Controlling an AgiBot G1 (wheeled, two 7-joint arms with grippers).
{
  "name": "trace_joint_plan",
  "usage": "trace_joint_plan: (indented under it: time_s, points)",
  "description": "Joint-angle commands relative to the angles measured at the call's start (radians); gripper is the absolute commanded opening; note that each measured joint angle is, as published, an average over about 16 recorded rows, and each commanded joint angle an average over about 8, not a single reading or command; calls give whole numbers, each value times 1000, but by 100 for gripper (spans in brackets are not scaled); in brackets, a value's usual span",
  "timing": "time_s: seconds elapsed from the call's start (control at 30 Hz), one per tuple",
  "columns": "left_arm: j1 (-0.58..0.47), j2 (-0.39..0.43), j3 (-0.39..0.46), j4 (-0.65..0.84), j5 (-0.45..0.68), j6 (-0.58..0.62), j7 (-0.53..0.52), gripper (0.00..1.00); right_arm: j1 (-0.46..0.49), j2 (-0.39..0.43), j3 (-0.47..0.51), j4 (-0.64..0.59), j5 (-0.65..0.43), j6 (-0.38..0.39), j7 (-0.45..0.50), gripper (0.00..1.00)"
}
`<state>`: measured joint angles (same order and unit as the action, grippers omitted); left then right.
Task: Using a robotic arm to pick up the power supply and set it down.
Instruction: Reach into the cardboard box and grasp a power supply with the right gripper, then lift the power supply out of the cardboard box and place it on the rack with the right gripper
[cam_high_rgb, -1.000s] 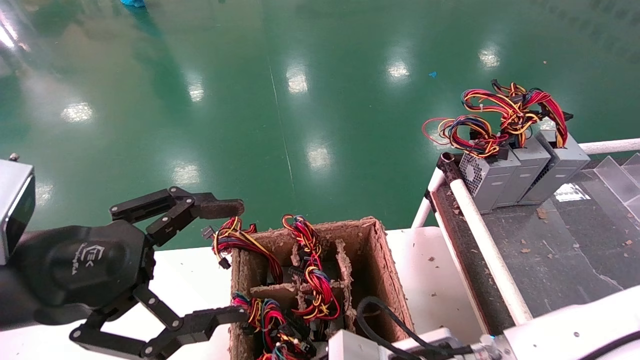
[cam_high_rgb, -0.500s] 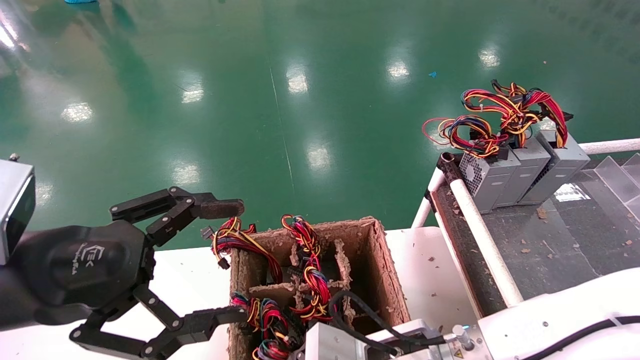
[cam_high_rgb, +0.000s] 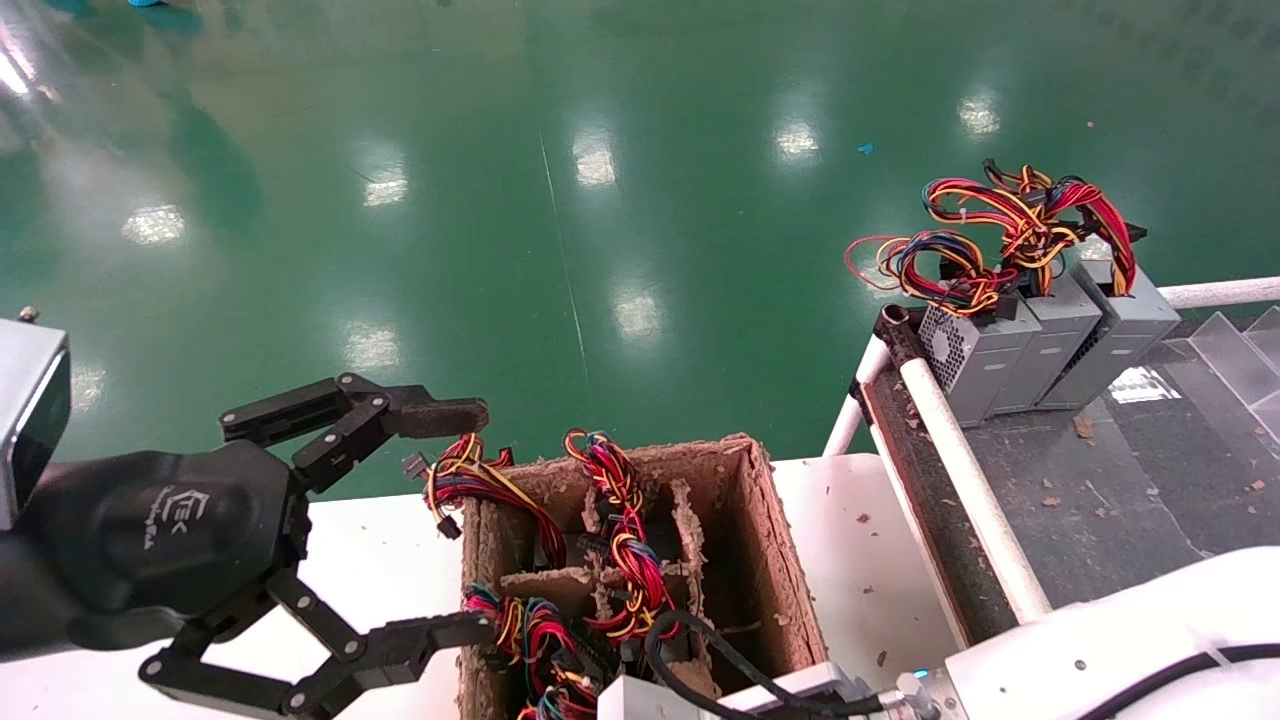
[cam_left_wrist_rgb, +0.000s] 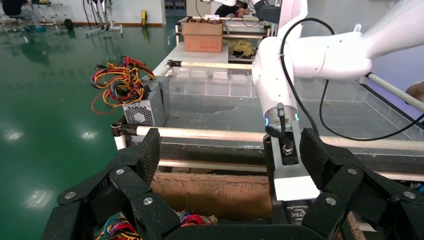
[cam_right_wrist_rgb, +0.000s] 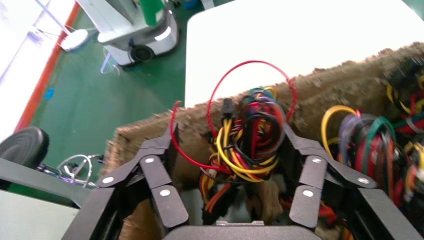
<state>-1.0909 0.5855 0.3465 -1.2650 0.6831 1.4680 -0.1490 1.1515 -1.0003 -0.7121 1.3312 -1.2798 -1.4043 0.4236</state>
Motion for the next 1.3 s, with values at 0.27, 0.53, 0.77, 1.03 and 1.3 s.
trace_joint_plan:
  time_s: [0.27, 0.53, 0.77, 1.03, 1.3]
  points:
    - [0, 0, 0, 0, 0, 0, 0, 100, -14, 0, 0, -6, 9, -2, -14, 9]
    - [0, 0, 0, 0, 0, 0, 0, 100, -22, 4, 8, -8, 18, 7, -21, 0]
    - [0, 0, 0, 0, 0, 0, 0, 100, -35, 21, 31, -9, 55, 11, -40, 0]
    - [0, 0, 0, 0, 0, 0, 0, 100, -47, 51, 74, 1, 125, 6, -75, 0]
    - [0, 0, 1, 0, 0, 0, 0, 100, -58, 89, 125, 0, 196, 7, -110, 0]
